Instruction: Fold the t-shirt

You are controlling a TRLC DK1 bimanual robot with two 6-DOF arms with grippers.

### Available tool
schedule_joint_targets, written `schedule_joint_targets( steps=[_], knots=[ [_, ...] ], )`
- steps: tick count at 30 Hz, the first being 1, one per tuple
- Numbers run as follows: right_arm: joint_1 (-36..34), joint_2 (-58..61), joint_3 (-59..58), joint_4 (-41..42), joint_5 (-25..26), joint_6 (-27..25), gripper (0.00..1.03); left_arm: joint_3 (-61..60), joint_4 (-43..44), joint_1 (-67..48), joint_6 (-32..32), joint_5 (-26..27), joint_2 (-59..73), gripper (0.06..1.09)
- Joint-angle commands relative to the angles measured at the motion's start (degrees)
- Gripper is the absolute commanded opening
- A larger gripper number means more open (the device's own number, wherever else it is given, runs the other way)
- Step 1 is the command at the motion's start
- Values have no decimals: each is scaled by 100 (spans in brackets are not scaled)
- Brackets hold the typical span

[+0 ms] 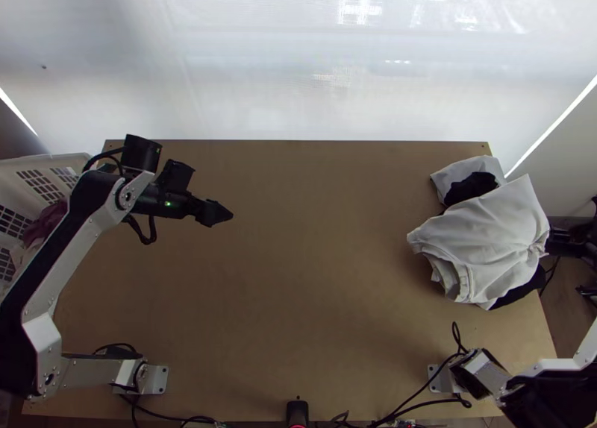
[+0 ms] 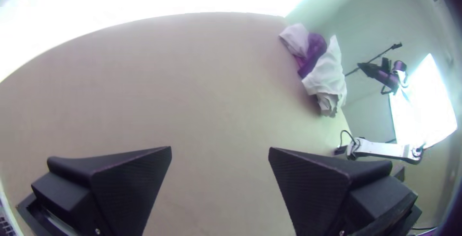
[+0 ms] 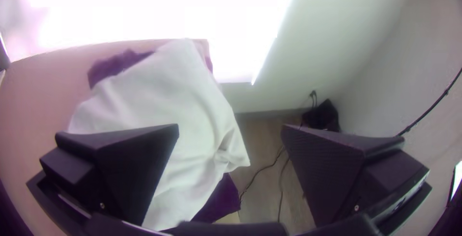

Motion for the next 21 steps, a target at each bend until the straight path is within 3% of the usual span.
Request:
schedule_joint_targets(
  steps=[1, 4, 9, 13, 21],
  knots=[
    [635, -1512, 183, -182, -18, 246, 99, -84, 634, -117, -120, -1277, -836, 104],
    [1409, -2251, 42, -156, 184, 483, 99, -383, 1100, -117, -173, -1901, -1381, 104],
    [3633, -3033, -529, 415, 2056, 765, 99, -1262, 1838, -117, -164, -2630, -2418, 104],
    [4801, -3341, -1074, 1031, 3005, 765, 99, -2176, 2453, -20, -137, -2876, -3455, 104],
    [5926, -3754, -2313, 2744, 3752, 598, 99, -4188, 3965, 410, -155, -2885, -5468, 104]
  ],
)
